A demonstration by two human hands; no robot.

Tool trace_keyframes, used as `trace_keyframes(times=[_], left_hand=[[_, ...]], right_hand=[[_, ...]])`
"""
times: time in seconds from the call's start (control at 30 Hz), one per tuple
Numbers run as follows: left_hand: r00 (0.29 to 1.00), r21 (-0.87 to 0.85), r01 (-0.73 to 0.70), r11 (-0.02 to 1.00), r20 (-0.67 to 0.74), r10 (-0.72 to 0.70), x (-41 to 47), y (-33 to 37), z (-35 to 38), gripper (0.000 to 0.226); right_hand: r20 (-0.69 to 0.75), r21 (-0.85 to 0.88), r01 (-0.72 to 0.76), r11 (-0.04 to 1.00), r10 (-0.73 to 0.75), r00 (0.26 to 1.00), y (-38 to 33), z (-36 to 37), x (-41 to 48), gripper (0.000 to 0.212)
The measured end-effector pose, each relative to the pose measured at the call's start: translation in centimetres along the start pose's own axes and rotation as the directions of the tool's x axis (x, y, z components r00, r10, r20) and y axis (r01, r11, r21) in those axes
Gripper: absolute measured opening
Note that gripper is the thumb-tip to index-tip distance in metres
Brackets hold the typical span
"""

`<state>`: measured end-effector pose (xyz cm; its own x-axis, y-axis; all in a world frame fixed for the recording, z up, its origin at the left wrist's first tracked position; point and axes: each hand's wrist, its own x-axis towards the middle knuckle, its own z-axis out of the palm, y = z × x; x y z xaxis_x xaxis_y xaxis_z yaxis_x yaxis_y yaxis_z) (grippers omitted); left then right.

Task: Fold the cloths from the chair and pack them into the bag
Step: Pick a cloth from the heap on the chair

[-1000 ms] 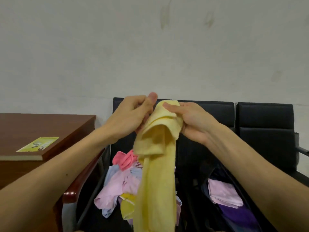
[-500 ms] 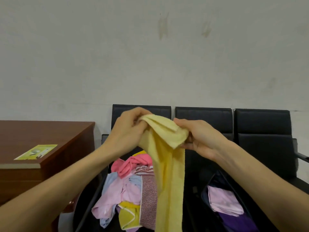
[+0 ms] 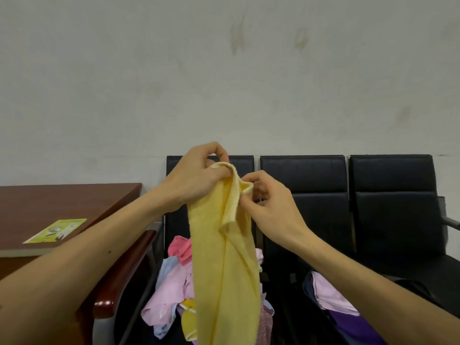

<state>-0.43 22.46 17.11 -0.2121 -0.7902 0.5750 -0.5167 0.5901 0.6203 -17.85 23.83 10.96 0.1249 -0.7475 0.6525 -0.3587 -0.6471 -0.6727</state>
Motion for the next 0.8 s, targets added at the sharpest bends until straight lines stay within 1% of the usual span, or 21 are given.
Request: trace_keyframes(times=[0.03, 0.07, 0.17, 0.2, 0.27, 0.3, 0.4, 0.5, 0.57, 0.6, 0.63, 0.67, 0.7, 0.73, 0.77, 0.8], left_hand=[[0.999, 0.02, -0.024, 1.0, 0.028, 0.024, 0.0, 0.0, -0.3, 0.01], [0.997, 0.037, -0.048, 0.998, 0.062, 0.046, 0.0, 0.0, -0.7, 0.012], [0.979, 0.075, -0.107, 0.991, 0.181, 0.092, -0.1, 0.0, -2.2, 0.016], [0.97, 0.075, -0.126, 0.989, 0.217, 0.107, -0.1, -0.1, -2.6, 0.016], [0.952, 0.098, -0.169, 0.981, 0.273, 0.137, -0.2, 0.0, -3.4, 0.015], [0.944, 0.124, -0.189, 0.974, 0.297, 0.145, -0.2, 0.0, -3.6, 0.014], [0.929, 0.193, -0.205, 0.96, 0.347, 0.128, -0.3, -0.1, -4.0, 0.011], [0.934, 0.246, -0.2, 0.948, 0.342, 0.108, -0.2, -0.3, -4.0, 0.012], [0.946, 0.297, -0.208, 0.932, 0.304, 0.114, -0.1, -0.4, -3.7, 0.018], [0.95, 0.321, -0.214, 0.923, 0.286, 0.121, 0.0, -0.3, -3.5, 0.02], [0.953, 0.34, -0.221, 0.914, 0.274, 0.129, 0.1, -0.1, -3.2, 0.021], [0.955, 0.357, -0.225, 0.907, 0.266, 0.132, 0.2, 0.0, -3.0, 0.022], [0.957, 0.374, -0.225, 0.899, 0.26, 0.131, 0.2, 0.3, -2.7, 0.022], [0.958, 0.391, -0.226, 0.892, 0.253, 0.131, 0.2, 0.5, -2.5, 0.021], [0.96, 0.403, -0.227, 0.887, 0.245, 0.134, 0.3, 0.6, -2.3, 0.02], [0.962, 0.411, -0.226, 0.883, 0.236, 0.136, 0.4, 0.7, -2.3, 0.019]], right_hand=[[-0.023, 0.012, 0.023, 1.0, -0.023, 0.999, 0.1, 0.1, 0.0, 0.01], [-0.039, 0.035, 0.035, 0.999, -0.033, 0.999, 0.1, 0.1, -0.1, 0.007], [-0.037, 0.127, 0.009, 0.992, -0.004, 0.999, -0.1, -0.7, -0.1, 0.022], [-0.02, 0.132, 0.007, 0.991, -0.005, 1.0, -0.2, -1.0, 0.0, 0.023], [0.036, 0.066, 0.024, 0.998, -0.027, 0.999, -0.4, -1.5, 0.3, 0.024], [0.075, 0.018, 0.023, 1.0, -0.024, 0.997, -0.5, -1.8, 0.5, 0.028], [0.162, -0.074, -0.021, 0.997, 0.032, 0.986, -1.0, -2.4, 0.8, 0.036], [0.181, -0.092, -0.043, 0.995, 0.06, 0.982, -1.4, -2.7, 0.6, 0.032], [0.188, -0.066, -0.058, 0.996, 0.07, 0.98, -1.6, -2.3, 0.3, 0.02], [0.19, -0.047, -0.069, 0.997, 0.076, 0.979, -1.7, -2.0, 0.1, 0.022], [0.181, -0.046, -0.077, 0.996, 0.084, 0.98, -1.7, -1.7, 0.0, 0.035], [0.165, -0.08, -0.071, 0.994, 0.084, 0.983, -1.7, -1.3, -0.1, 0.05], [0.142, -0.152, -0.054, 0.987, 0.076, 0.987, -1.5, -0.8, 0.0, 0.063], [0.13, -0.24, -0.03, 0.97, 0.062, 0.99, -1.3, -0.3, 0.0, 0.072], [0.129, -0.329, -0.006, 0.944, 0.051, 0.99, -1.1, 0.1, 0.1, 0.072], [0.131, -0.403, 0.017, 0.915, 0.039, 0.991, -0.8, 0.4, 0.3, 0.064]])
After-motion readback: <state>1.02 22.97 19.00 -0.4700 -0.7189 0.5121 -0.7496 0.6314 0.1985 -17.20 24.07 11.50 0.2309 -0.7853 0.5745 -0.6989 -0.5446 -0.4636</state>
